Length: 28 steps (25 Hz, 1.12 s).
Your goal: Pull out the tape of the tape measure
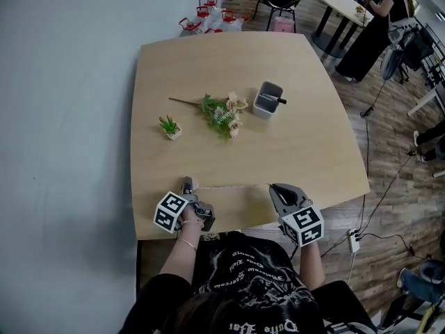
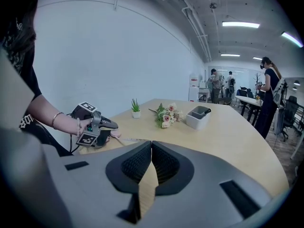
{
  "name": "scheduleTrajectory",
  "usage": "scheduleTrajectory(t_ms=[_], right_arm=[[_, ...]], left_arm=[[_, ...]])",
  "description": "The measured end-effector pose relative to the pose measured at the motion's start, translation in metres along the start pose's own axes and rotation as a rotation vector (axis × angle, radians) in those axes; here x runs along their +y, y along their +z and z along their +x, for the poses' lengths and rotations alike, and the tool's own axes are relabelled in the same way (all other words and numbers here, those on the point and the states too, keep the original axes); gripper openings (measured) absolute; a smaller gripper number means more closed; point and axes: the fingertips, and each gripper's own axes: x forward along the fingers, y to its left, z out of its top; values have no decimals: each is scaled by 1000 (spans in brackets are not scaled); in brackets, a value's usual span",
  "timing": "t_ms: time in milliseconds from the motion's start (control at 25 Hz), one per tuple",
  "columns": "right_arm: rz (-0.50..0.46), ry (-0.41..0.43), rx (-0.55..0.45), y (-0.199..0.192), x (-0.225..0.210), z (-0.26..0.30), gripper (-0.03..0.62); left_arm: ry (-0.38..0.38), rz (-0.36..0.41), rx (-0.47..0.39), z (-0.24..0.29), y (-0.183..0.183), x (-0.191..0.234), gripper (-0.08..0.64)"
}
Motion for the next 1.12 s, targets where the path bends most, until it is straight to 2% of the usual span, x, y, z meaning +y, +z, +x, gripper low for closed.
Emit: scheduleTrajectory(t_ms=[120,200,480,600,720,800,920,1120], right_arm=[[-16,1,-3,2,2,5,18],[-24,8,-2,2,4,8,18],[-31,31,3,3,8,13,18],[-32,39,11,4,9,15,18],[-27,43,6,6,7,17,18],[-28,38,4,7,3,22,18],[-34,37,33,5,-3,29,18],[9,77,111,-12,-13,48,18]], left_arm=[[-6,54,-13,0,2,-5,205],[22,85,-29,-3,6,-5,241],[98,129,-62,-12,24,7,265],[88,108,-76,-19,31,10,266],[43,140,-108,-31,42,2,265],[-15,194,-138,-43,52,-9,265],[-82,325,-184,-63,67,-25,265],[-103,555,-239,-93,88,-28,265]])
